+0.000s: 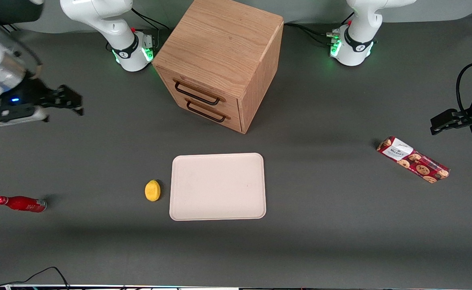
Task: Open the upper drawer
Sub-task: 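Move the right gripper to the upper drawer's black handle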
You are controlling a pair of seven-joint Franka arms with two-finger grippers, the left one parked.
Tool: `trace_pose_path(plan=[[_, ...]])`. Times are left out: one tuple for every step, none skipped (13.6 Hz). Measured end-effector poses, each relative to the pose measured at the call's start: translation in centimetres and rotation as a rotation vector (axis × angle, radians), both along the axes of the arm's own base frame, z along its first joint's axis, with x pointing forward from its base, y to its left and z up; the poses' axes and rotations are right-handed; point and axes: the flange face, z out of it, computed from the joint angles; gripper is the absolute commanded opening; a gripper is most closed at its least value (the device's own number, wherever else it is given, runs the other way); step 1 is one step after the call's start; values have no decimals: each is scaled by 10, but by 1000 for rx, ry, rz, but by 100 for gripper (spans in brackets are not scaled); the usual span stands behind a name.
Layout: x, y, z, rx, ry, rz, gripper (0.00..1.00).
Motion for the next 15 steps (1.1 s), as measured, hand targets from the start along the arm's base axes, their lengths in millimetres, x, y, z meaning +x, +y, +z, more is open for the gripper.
trace_pose_path(plan=[[-6,23,-1,3,5,43,100],[-12,46,-2,4,8,86,100],[-19,67,-3,4,13,127,100],[-26,88,-6,3,18,167,100],[-32,107,-9,1,24,204,100],[-39,126,-13,-2,32,241,100],[-46,144,-18,-6,41,276,100],[-53,162,-25,-11,53,310,100],[-60,179,-31,-18,66,342,100],[-67,195,-39,-25,80,374,100],[-74,210,-46,-28,94,400,100],[-79,223,-53,-20,111,419,100],[-83,232,-58,-10,127,432,100],[-86,237,-62,-5,137,439,100],[-86,239,-65,-4,143,440,100]])
